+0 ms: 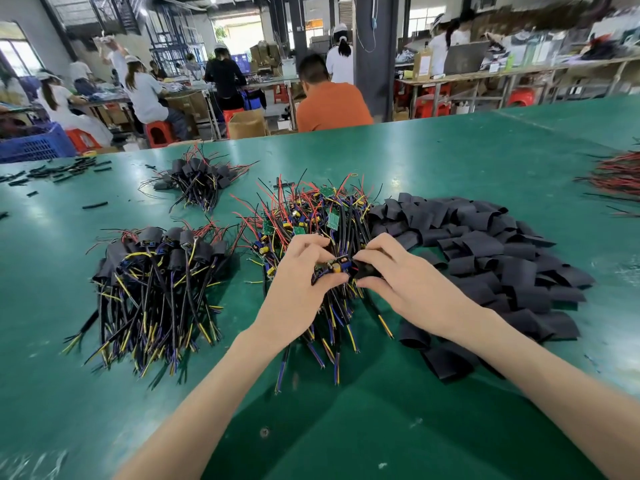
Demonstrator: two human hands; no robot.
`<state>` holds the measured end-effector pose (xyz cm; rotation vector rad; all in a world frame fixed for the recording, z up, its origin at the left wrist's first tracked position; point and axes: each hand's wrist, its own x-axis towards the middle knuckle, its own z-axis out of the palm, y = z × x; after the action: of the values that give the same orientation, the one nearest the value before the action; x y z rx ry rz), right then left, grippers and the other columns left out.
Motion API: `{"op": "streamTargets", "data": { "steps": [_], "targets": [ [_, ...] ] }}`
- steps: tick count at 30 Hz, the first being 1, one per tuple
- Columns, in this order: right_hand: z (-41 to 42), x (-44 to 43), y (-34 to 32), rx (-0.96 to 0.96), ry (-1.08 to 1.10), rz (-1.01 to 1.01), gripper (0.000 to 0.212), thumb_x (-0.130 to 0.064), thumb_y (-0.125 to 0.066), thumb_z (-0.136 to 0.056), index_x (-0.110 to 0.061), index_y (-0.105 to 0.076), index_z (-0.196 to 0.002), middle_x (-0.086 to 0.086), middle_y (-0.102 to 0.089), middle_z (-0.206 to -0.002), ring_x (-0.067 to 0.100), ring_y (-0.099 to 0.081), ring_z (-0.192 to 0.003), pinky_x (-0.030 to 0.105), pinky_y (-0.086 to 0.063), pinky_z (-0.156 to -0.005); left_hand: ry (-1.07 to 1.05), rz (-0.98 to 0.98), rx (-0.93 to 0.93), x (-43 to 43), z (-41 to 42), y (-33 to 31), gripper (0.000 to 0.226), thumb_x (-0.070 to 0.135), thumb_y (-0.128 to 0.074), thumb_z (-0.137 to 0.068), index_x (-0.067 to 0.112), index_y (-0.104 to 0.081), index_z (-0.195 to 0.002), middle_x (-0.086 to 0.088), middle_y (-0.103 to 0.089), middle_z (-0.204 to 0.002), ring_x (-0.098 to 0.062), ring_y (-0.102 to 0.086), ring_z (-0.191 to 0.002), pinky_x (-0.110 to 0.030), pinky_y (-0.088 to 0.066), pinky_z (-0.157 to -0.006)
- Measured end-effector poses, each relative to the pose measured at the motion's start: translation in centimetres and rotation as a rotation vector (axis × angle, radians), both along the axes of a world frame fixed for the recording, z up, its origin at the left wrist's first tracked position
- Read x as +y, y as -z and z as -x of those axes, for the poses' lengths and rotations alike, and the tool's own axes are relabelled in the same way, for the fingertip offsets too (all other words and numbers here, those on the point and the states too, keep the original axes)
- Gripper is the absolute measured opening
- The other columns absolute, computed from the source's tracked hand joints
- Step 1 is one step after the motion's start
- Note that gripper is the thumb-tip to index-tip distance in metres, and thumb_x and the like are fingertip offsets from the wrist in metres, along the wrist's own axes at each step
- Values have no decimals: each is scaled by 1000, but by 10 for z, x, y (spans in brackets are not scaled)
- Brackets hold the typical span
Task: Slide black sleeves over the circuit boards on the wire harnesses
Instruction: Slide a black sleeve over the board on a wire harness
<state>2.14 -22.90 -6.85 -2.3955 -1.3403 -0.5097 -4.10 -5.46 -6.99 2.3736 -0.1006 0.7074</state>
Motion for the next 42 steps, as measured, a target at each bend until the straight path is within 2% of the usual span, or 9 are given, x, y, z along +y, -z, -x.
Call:
{"op": "streamTargets", "data": {
  "steps": [6, 10, 13, 15, 20, 25, 33, 36, 42],
  "targets": [
    [-2, -1, 2, 80, -4, -63, 38, -25, -62, -89, -5, -55, -121, 9, -46, -115, 23, -56, -80, 36, -47, -77, -12, 33, 39, 1, 2, -6, 17, 19, -70, -83, 11, -71, -98, 5, -59, -84, -11, -53, -81, -7, -34, -74],
    [-5, -2, 5, 85, -13, -67, 37, -19, -65, -86, -5, -56, -119, 9, -47, -112, 26, -57, -77, 36, -48, -74, 10, 125, 48, 1, 3, -8, 17, 15, -70, -83, 15, -67, -100, 19, -57, -75, 9, -54, -74, -3, -36, -71],
    [-6, -2, 6, 76, -21, -74, 34, -19, -65, -86, -5, -58, -117, 7, -48, -108, 24, -56, -76, 35, -47, -73, 11, 215, 46, 1, 3, -7, 17, 15, -72, -82, 22, -62, -93, 16, -61, -66, -7, -55, -69, -18, -40, -71],
    [-6, -1, 7, 94, -33, -98, 34, -18, -67, -85, -5, -59, -116, 7, -49, -106, 23, -56, -78, 34, -47, -75, 21, 229, 47, 0, 4, -7, 16, 15, -72, -81, 24, -61, -89, 21, -62, -66, -12, -55, -72, -22, -40, -73],
    [-8, -2, 7, 147, -70, -165, 32, -13, -71, -82, -3, -63, -111, 7, -52, -101, 18, -54, -79, 23, -43, -78, 77, 215, 62, 2, 4, -8, 19, 12, -73, -79, 27, -62, -83, 26, -62, -64, 1, -56, -67, -15, -40, -70],
    [-12, -5, 3, 174, -123, -197, 34, -10, -75, -77, -4, -66, -109, 7, -54, -97, 2, -41, -77, 8, -34, -76, 84, 209, 72, 2, 4, -9, 23, 12, -75, -77, 31, -64, -81, 25, -63, -65, -6, -58, -70, -21, -42, -73],
    [-13, -6, 2, 195, -151, -258, 34, -9, -78, -74, -8, -68, -106, 3, -55, -96, 11, -51, -76, 25, -44, -76, 91, 194, 106, 4, 4, -12, 25, 14, -75, -77, 37, -65, -78, 14, -68, -68, -8, -61, -71, -12, -41, -69],
    [-13, -5, 4, 152, -157, -261, 33, -7, -78, -73, -6, -67, -104, 4, -55, -96, 5, -46, -78, 19, -41, -77, 82, 186, 126, 4, 3, -10, 22, 15, -75, -77, 34, -66, -79, 16, -68, -67, -9, -62, -72, -13, -41, -70],
    [-11, -3, 6, 129, -157, -241, 31, -6, -77, -74, -4, -67, -103, 5, -55, -97, 1, -43, -80, 14, -37, -79, 67, 234, 105, 3, 4, -9, 23, 16, -79, -73, 29, -61, -79, 17, -66, -67, 10, -57, -67, 0, -35, -69]
  ]
}}
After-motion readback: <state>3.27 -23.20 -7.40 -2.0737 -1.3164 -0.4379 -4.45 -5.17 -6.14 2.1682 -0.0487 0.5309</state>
